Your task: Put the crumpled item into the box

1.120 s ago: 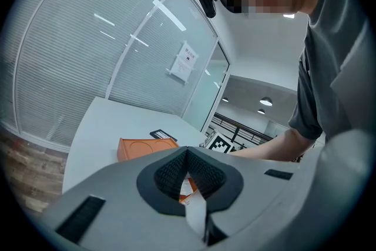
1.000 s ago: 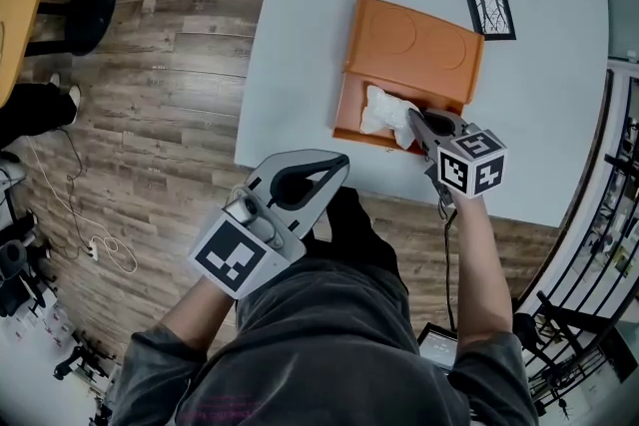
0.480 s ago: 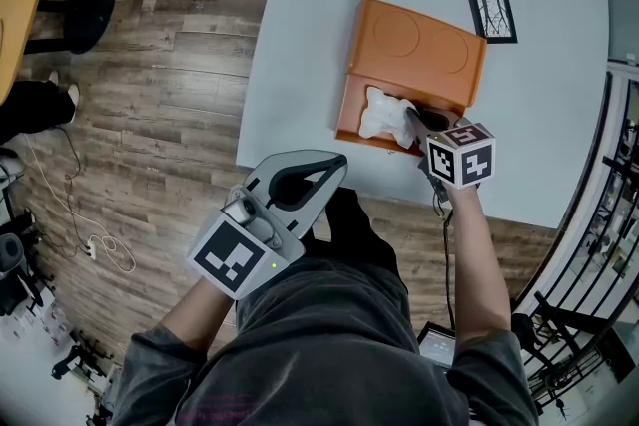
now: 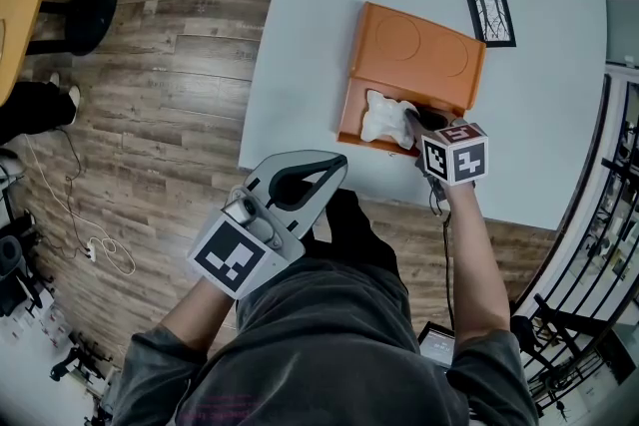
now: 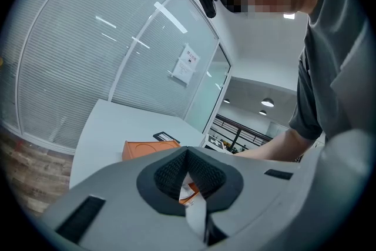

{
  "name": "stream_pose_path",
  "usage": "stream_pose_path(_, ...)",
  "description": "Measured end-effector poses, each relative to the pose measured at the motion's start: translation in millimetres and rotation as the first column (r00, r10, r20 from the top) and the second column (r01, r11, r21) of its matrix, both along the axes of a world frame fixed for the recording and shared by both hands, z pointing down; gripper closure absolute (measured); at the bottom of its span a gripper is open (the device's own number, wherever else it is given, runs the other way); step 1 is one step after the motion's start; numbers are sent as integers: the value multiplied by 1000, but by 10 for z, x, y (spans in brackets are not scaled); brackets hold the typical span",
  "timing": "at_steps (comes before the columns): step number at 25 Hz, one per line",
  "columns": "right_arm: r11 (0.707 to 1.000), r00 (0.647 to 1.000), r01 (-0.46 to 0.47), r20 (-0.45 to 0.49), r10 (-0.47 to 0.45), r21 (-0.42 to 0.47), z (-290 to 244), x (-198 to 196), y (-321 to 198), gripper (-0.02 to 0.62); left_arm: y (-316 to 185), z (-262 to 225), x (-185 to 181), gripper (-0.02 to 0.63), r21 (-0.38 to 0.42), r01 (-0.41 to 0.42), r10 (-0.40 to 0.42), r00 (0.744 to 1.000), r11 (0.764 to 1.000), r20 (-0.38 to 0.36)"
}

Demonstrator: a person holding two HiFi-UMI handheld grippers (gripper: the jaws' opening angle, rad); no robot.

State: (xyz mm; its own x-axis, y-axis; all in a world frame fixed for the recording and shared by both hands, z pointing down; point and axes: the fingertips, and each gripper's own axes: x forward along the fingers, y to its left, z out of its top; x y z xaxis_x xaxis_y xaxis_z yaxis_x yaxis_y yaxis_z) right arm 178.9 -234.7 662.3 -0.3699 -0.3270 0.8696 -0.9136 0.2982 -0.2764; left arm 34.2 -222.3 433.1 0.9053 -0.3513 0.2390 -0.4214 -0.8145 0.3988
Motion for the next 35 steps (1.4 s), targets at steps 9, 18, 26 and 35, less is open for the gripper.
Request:
stream_pose_path(9, 1000, 1000, -20, -12, 20, 1, -27, 17, 2, 511, 19, -58, -2, 594, 18, -9, 9, 1000, 1000, -4)
stream_pose_path(18, 999, 999, -39, -28, 40, 24, -153, 54, -1, 480, 38, -150, -20, 594, 38, -17, 17, 1000, 999, -6)
stream_pose_path(26, 997, 998, -59, -36, 61, 55, -270, 106, 30, 480, 62, -226, -19, 594, 61, -26, 27, 1000, 998, -9)
stream_pose_path(35, 986, 995, -90, -36, 96, 140, -578, 186, 46, 480, 121, -348, -8, 594, 95, -41, 42, 999, 995, -11)
